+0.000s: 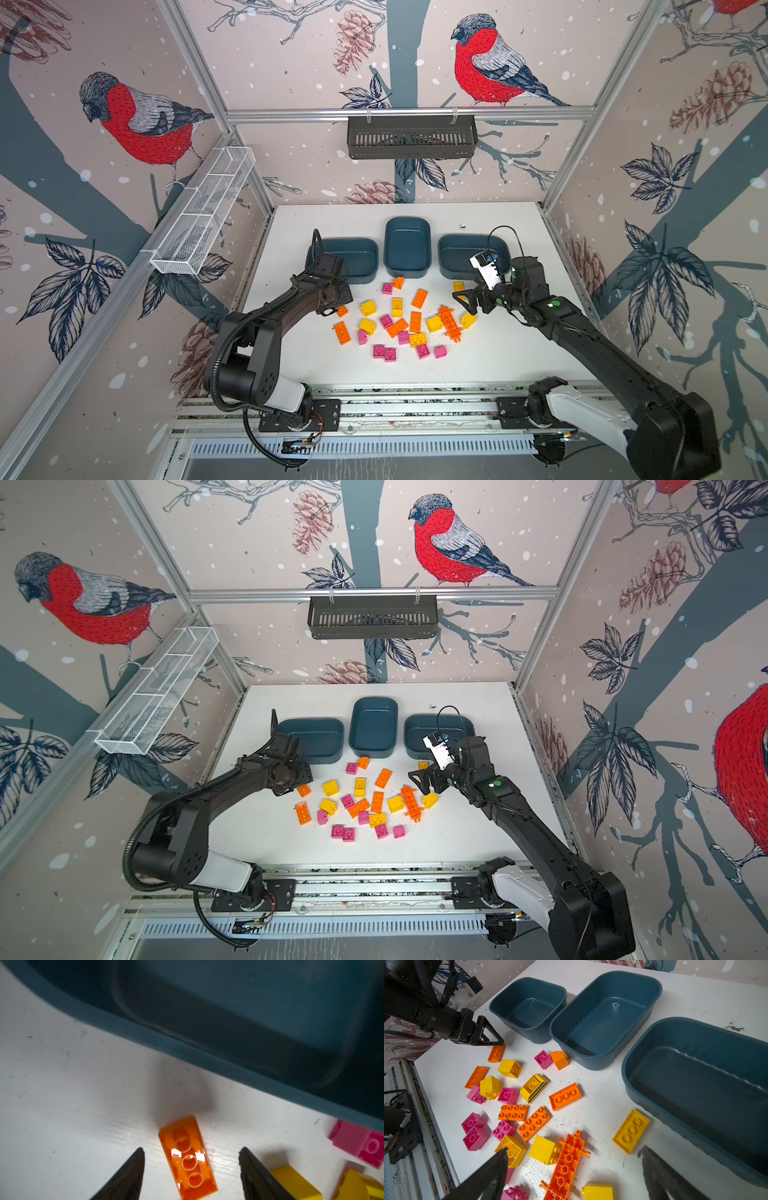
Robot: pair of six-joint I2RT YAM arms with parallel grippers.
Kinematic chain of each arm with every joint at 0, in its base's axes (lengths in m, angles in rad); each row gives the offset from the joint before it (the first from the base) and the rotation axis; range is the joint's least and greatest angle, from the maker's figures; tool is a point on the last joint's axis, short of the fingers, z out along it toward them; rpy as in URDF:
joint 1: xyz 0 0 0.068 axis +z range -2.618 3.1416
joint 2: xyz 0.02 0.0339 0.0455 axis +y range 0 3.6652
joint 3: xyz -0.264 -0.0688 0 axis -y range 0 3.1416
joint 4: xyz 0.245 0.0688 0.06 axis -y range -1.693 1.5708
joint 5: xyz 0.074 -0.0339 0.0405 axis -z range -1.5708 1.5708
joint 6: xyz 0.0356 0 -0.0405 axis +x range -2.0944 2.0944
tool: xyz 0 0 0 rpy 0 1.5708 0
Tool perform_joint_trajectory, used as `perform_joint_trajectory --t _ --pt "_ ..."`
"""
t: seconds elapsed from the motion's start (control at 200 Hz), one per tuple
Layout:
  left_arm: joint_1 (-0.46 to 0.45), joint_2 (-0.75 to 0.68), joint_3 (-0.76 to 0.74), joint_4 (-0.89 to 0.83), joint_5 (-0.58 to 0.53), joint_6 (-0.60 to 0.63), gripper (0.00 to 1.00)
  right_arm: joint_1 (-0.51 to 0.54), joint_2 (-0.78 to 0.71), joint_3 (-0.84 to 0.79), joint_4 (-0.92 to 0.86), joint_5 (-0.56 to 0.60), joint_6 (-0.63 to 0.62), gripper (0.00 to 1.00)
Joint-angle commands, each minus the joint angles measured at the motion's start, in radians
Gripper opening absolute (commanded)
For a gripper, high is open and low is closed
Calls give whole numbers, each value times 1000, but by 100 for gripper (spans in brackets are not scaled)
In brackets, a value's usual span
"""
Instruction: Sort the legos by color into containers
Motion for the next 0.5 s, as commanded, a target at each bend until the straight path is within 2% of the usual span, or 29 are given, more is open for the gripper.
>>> perform_joint_trajectory --t 0.0,0.2,0.35,0.49 --pt "-8 19 -5 -22 -57 -71 70 3 7 9 -8 2 -13 99" --pt "-30 61 5 -21 -78 -106 62 4 13 6 -1 -4 -7 99" --pt "-53 78 9 -37 -97 -121 53 4 14 3 -12 1 -15 100" --pt "-65 93 6 -51 -105 -134 39 4 14 5 -14 8 -19 100"
